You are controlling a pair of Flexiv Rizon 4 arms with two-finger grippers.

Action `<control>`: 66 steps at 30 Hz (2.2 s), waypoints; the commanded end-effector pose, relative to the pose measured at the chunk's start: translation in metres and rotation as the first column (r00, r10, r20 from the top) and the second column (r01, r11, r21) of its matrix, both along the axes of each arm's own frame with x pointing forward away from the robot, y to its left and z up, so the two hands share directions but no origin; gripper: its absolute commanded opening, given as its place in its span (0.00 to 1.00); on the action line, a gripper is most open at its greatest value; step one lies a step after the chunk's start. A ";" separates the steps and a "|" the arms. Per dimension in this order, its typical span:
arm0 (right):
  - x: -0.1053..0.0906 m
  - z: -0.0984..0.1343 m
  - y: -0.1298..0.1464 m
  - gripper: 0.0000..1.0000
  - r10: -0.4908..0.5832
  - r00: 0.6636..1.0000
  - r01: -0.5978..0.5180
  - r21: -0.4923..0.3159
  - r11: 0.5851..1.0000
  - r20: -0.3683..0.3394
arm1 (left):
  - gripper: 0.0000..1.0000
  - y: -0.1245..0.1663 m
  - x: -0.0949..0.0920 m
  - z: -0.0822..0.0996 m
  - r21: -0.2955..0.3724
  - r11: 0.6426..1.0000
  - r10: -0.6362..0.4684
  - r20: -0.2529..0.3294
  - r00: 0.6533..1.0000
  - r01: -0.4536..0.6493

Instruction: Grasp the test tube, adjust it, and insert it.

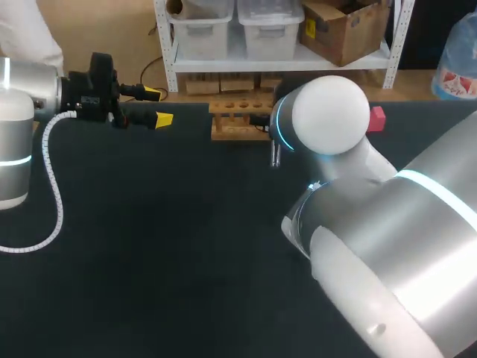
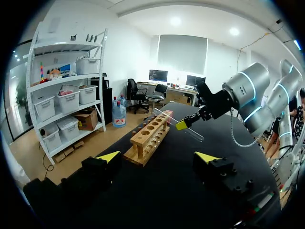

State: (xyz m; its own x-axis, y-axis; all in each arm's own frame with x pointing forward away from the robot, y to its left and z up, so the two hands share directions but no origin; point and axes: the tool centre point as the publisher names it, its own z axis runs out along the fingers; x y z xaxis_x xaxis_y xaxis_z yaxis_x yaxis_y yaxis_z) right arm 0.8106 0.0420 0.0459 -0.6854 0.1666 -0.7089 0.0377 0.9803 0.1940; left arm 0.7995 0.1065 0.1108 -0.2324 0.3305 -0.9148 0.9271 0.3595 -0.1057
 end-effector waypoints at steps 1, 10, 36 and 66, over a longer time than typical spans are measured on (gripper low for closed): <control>0.005 -0.001 -0.004 0.00 0.021 0.999 -0.020 0.020 1.000 -0.031 | 1.00 0.000 -0.001 -0.001 -0.004 1.000 0.003 0.006 1.000 -0.003; 0.007 -0.008 -0.005 0.00 0.058 0.995 -0.055 0.036 0.998 -0.082 | 1.00 0.000 -0.001 -0.001 -0.004 1.000 0.003 0.006 1.000 -0.003; 0.009 0.005 -0.014 0.00 0.069 0.991 -0.069 0.001 0.998 -0.111 | 1.00 0.000 -0.001 -0.001 -0.004 1.000 0.003 0.006 1.000 -0.003; 0.013 -0.004 -0.020 0.00 0.124 0.963 -0.121 0.030 0.992 -0.239 | 1.00 0.000 -0.001 -0.001 -0.004 1.000 0.003 0.006 1.000 -0.003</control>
State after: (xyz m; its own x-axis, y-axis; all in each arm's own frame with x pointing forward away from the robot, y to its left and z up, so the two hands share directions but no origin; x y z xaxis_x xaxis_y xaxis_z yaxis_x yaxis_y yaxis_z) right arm 0.8225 0.0220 0.0399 -0.8202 0.0886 -0.5651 -0.0378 0.9774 0.2080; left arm 0.7995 0.1065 0.1108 -0.2324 0.3305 -0.9147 0.9271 0.3595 -0.1057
